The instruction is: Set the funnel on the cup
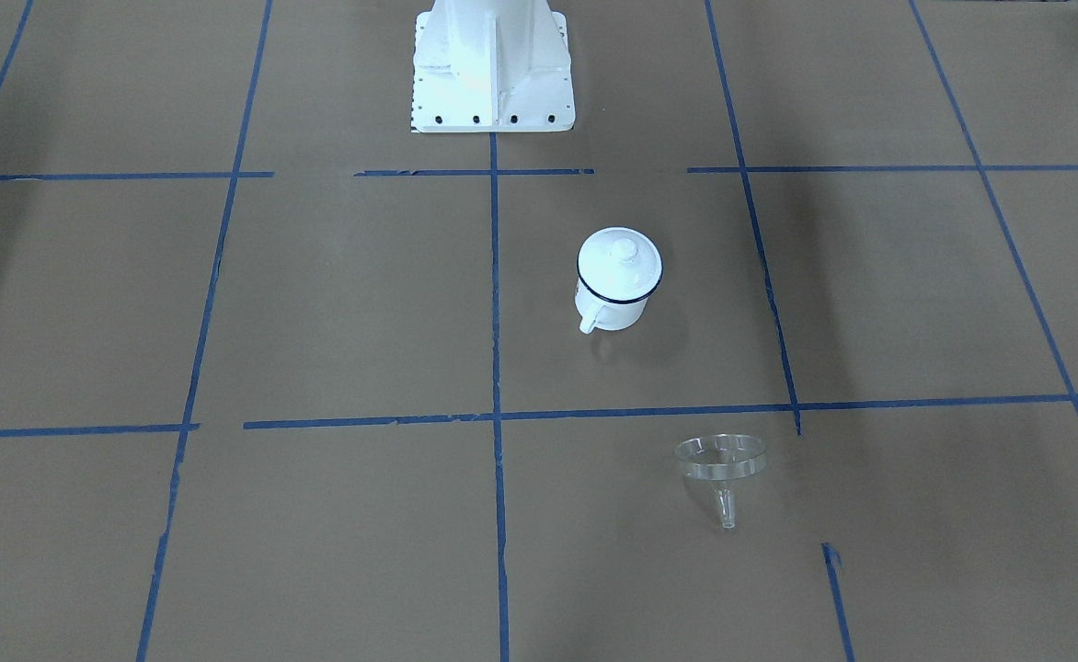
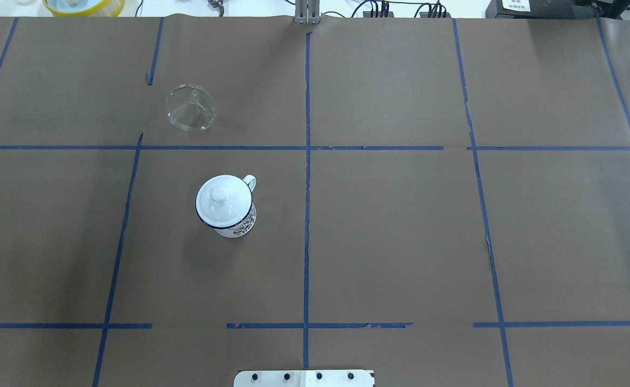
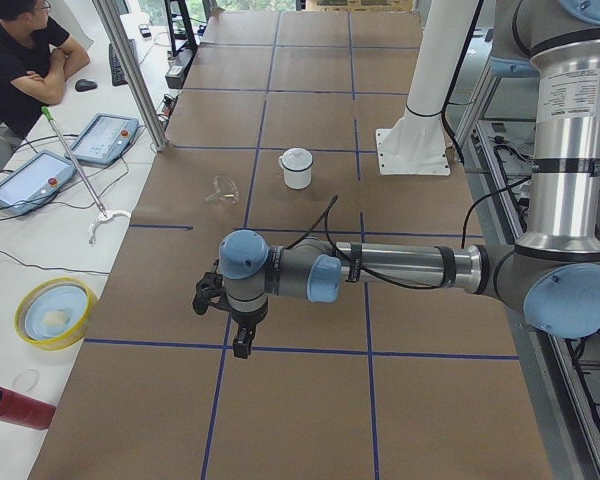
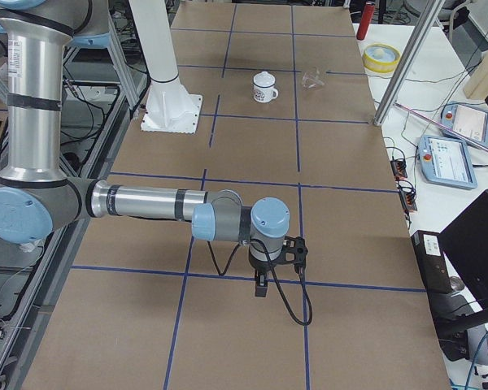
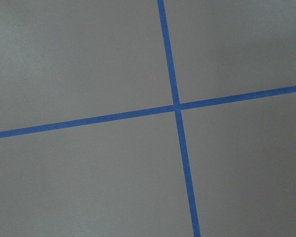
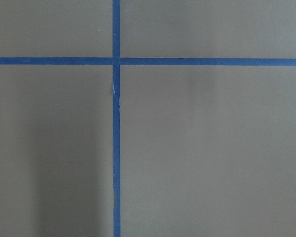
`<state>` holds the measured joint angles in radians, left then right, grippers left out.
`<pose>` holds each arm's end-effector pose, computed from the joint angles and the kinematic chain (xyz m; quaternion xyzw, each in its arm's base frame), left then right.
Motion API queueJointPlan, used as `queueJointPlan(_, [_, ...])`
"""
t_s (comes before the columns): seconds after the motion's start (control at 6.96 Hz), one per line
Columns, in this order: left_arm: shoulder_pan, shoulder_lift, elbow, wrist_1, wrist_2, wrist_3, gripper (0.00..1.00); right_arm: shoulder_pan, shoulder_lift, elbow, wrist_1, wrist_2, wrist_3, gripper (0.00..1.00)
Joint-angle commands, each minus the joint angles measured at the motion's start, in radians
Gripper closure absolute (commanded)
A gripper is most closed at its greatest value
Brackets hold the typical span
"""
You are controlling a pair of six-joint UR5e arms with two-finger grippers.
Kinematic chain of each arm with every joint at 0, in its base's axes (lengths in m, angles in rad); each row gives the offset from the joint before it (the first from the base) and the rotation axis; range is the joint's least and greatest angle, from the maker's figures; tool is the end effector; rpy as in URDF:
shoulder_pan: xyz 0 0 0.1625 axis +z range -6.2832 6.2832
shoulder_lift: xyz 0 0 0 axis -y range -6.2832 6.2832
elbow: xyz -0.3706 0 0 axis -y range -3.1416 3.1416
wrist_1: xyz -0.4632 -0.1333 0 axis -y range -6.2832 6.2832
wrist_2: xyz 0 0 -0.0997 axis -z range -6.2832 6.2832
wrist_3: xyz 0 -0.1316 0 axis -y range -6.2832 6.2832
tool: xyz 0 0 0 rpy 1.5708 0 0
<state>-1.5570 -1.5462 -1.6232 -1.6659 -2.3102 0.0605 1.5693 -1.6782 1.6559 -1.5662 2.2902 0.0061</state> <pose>-0.0368 -0.5653 0.6044 0.0657 0.3592 0.0567 0.9292 0.0458 -0.5214 0.6420 -0.0096 -0.3519 0.0053 0.9360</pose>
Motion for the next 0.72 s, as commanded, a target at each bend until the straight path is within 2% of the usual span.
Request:
queueJointPlan(0.0, [0.0, 0.0, -0.004, 0.008, -0.002, -0.001, 0.0, 0.0, 0.0, -0.001, 0.0, 0.0, 0.0, 0.0])
queueJointPlan(0.57, [0.003, -0.041, -0.017, 0.014, 0.0, -0.014, 0.0, 0.0, 0.0, 0.001, 0.0, 0.0, 0.0, 0.0])
